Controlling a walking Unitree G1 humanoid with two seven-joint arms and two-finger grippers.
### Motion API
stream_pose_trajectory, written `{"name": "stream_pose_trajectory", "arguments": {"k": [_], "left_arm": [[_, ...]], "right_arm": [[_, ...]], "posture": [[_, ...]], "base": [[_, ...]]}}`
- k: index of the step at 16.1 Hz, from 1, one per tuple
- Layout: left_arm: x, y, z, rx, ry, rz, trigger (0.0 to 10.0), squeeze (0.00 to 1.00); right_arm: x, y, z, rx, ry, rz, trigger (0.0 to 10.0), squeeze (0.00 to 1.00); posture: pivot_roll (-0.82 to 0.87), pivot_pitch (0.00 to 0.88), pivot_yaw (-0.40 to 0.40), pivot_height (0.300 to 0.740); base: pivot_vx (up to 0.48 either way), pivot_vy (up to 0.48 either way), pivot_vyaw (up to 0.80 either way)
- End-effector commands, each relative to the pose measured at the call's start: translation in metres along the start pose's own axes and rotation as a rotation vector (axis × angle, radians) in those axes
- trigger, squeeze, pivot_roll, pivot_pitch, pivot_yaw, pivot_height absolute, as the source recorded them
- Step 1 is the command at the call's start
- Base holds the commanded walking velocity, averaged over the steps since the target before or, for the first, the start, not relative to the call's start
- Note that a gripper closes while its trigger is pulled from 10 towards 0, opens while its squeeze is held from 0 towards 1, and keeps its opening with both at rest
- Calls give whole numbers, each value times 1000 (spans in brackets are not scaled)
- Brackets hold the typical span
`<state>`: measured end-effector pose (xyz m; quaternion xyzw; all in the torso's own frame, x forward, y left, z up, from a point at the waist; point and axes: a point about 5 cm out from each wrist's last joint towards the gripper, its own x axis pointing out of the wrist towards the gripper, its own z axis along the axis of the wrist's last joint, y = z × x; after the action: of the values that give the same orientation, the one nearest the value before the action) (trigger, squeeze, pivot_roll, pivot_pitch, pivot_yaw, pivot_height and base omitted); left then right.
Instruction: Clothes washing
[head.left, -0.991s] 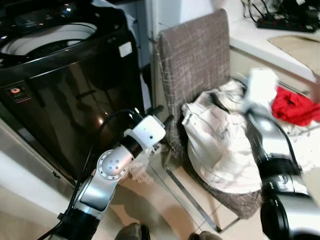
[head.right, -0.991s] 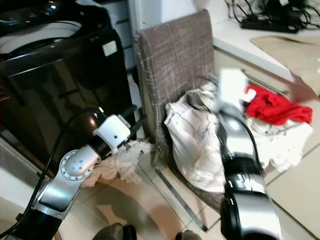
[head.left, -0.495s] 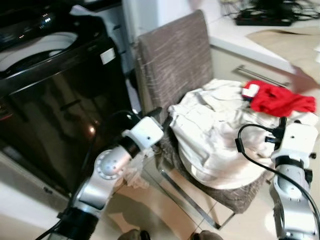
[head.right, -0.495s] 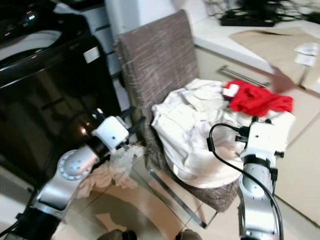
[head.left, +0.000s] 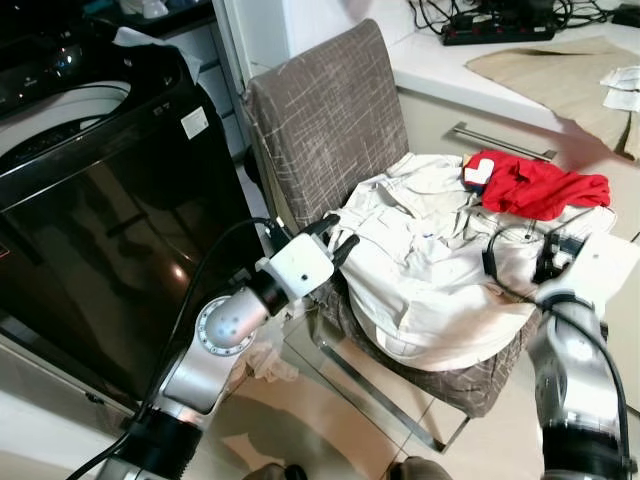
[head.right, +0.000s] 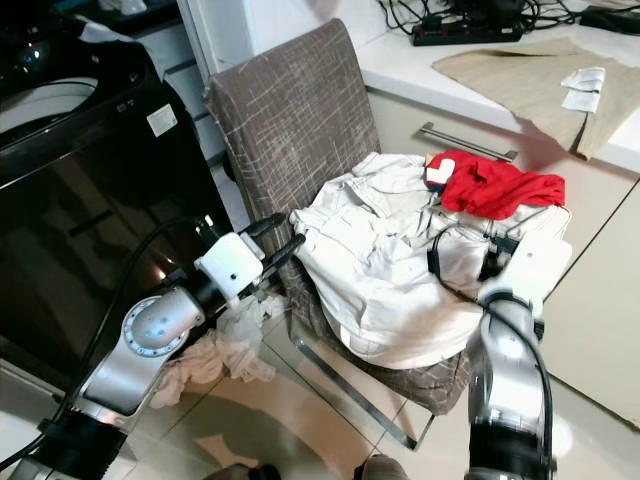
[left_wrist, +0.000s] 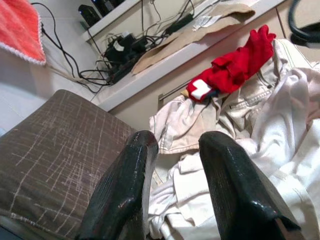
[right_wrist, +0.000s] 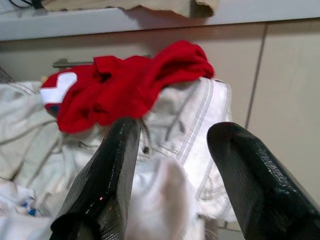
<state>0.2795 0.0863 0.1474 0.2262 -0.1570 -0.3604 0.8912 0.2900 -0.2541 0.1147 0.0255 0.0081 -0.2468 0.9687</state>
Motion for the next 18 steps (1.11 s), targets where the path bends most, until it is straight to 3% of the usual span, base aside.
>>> {"name": "stream_pose_trajectory", "arguments": {"k": [1,3,6,9,11,12,13,17,18], "left_arm": [[-4,3,3,9,-12,-9,10000,0],[-9,9,10,1,-35,-53,10000,0],[-19,15,11,12,-35,-182,10000,0],[-15,21,17,17,-51,-170,10000,0],[-16,21,21,10,-61,-177,10000,0],[-19,22,24,5,-65,-184,10000,0],[-24,24,25,3,-48,-199,10000,0],[-34,31,24,16,-3,-204,10000,0],[-35,33,26,16,5,-195,10000,0]], "right_arm": [[2,3,-2,34,21,7,10000,1000],[7,6,-7,163,87,-33,10000,1000],[11,17,-17,221,146,-43,10000,1000],[17,25,-26,319,220,5,10000,1000],[22,23,-29,335,254,-33,10000,1000],[25,21,-30,352,283,-58,10000,275],[29,17,-31,374,311,-102,10000,0],[35,21,-38,356,358,-130,10000,0],[37,26,-36,348,356,-122,0,0]], "posture": [[-144,97,134,740],[-122,113,134,740],[-89,128,149,740],[-92,138,170,740],[-85,146,175,740],[-64,170,187,740],[-53,183,195,740],[-6,213,223,740],[1,209,221,740]], "base": [[0,0,0],[0,0,0],[0,0,0],[0,0,0],[0,0,0],[0,0,0],[0,0,0],[0,0,0],[0,0,0]]}}
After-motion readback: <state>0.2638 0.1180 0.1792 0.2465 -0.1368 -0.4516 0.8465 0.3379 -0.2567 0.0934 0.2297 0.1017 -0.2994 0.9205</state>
